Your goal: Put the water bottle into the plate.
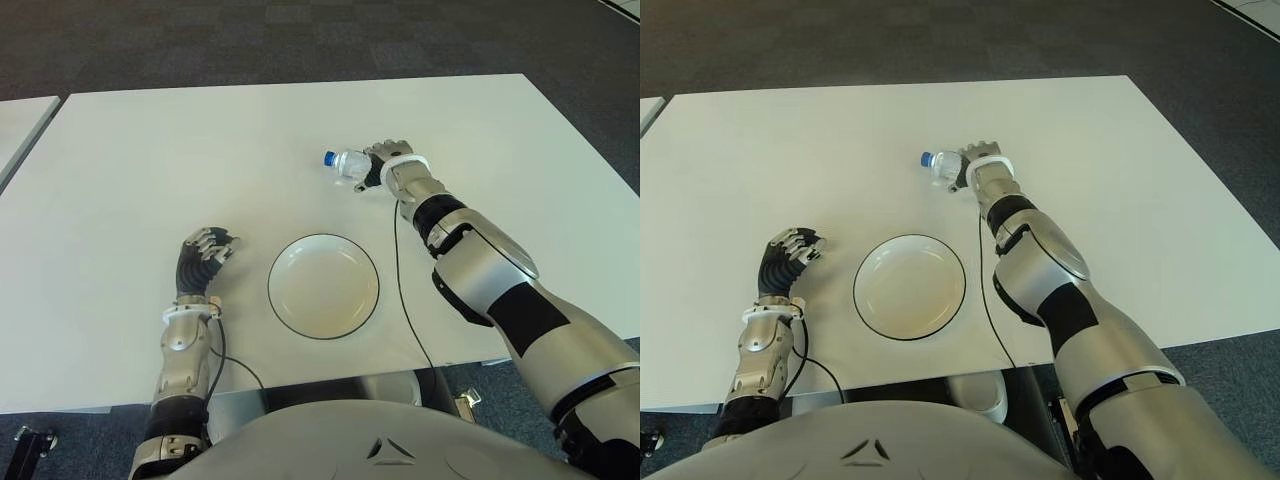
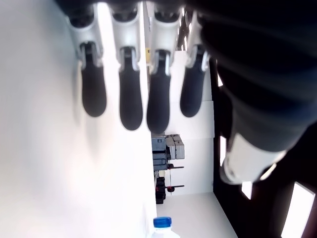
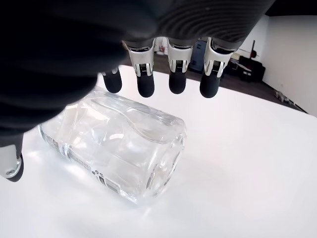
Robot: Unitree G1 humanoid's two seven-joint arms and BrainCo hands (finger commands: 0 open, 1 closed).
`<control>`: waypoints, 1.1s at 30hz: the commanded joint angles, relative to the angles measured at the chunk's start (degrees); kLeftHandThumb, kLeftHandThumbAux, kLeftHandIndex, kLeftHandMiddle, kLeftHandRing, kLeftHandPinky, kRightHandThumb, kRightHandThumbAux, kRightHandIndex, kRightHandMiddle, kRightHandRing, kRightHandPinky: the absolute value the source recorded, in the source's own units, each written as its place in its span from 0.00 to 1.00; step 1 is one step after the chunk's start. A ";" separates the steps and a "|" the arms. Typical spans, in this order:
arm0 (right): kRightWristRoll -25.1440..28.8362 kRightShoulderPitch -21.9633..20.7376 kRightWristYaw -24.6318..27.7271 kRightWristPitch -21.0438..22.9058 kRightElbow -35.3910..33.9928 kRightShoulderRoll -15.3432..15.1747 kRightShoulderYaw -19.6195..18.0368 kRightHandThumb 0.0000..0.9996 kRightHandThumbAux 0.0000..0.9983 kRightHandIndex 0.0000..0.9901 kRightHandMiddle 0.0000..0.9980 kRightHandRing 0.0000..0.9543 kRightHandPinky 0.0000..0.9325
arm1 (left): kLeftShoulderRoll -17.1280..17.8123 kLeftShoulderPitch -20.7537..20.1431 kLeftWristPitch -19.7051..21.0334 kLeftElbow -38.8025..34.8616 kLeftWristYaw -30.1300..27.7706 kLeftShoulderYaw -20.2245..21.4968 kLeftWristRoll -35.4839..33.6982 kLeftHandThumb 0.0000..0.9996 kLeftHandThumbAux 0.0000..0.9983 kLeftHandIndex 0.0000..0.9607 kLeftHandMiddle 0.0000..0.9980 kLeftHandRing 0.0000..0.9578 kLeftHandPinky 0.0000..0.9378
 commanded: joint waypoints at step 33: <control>7.02 4.55 -0.69 2.27 0.13 -0.06 -11.12 0.65 0.48 0.28 0.03 0.00 0.05 | 0.22 2.83 -1.42 -1.30 0.77 0.73 0.28 0.70 0.71 0.45 0.52 0.52 0.51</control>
